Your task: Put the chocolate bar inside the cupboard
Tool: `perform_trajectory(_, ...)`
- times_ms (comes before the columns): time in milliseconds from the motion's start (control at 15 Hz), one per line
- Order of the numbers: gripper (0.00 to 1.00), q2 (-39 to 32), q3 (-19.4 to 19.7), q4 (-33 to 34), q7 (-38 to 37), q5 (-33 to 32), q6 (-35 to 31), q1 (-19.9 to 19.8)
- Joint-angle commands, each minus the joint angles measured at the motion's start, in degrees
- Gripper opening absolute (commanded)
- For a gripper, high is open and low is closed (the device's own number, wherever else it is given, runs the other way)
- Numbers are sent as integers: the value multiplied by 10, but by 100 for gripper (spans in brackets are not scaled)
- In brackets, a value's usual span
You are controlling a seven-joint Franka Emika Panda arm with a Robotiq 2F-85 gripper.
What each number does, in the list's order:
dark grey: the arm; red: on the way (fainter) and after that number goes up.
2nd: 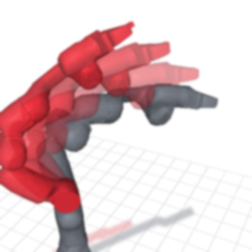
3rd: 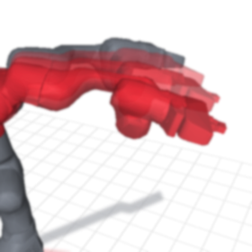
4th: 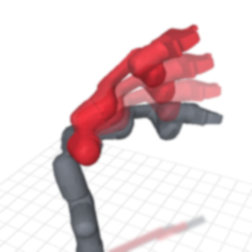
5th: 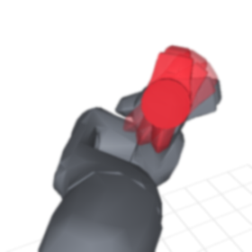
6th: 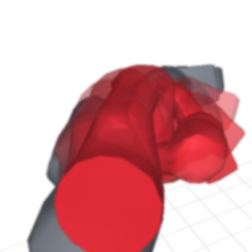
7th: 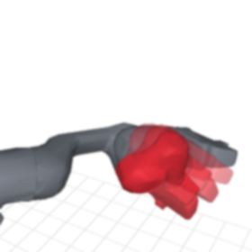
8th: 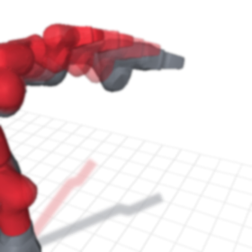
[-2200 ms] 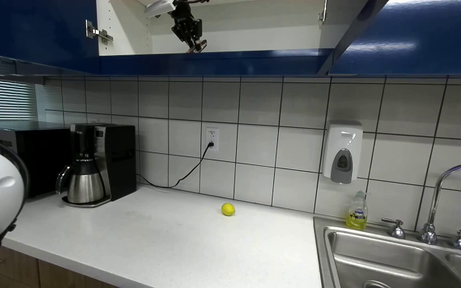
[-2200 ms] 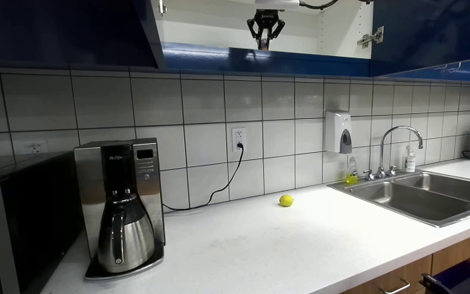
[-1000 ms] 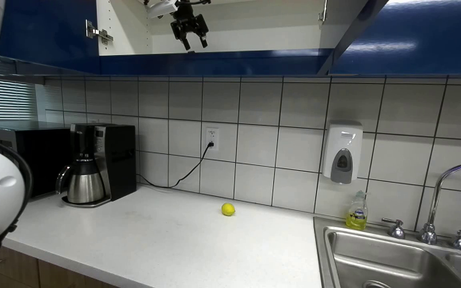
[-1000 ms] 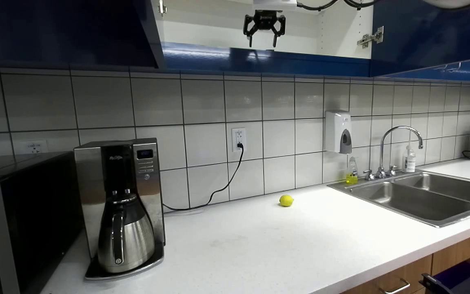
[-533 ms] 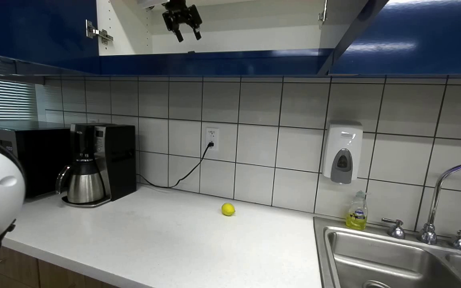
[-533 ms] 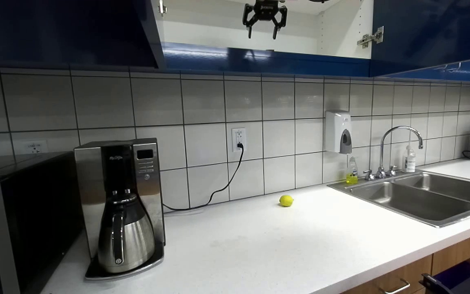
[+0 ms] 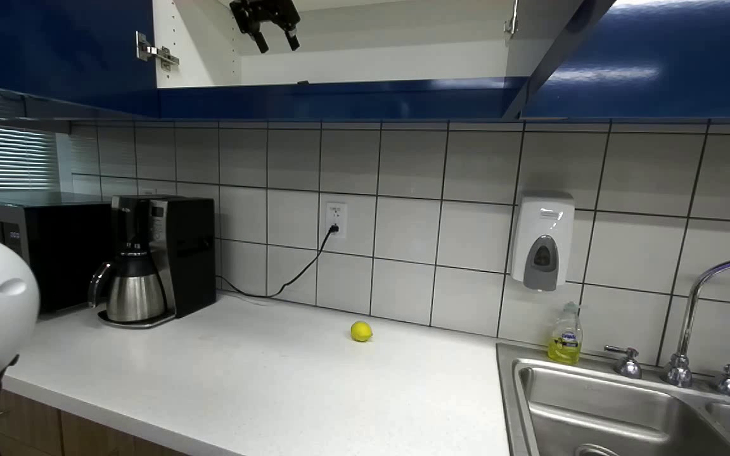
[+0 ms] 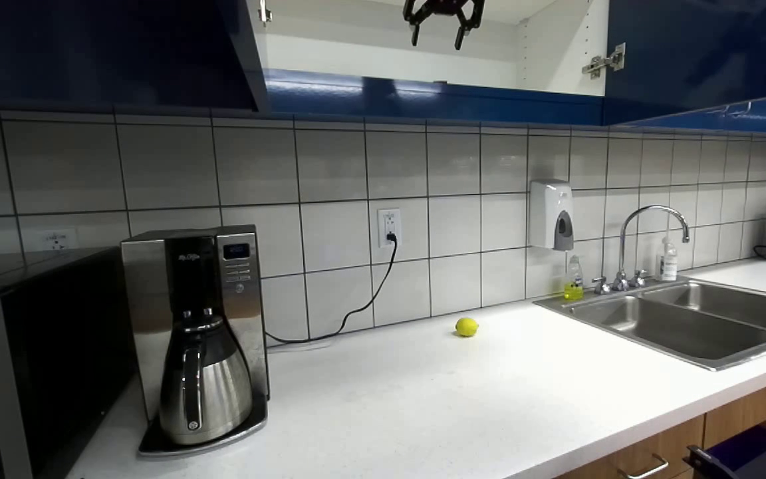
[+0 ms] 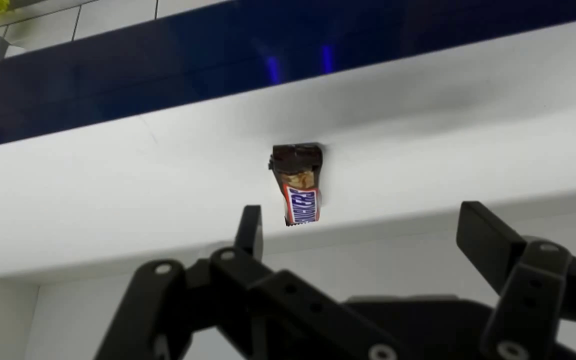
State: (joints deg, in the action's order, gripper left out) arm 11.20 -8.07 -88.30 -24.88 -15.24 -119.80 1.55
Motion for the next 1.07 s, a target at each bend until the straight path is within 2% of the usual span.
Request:
perform_trajectory(0, 100, 106, 6, -138, -11, 17, -54, -2)
perform_trajectory(467, 100, 251, 7, -359, 13, 54, -101, -4)
perform_trajectory(733, 100, 292, 13, -437, 45, 92, -71, 4)
perform_trajectory(1000, 100, 295, 21, -486, 93, 131, -37, 12)
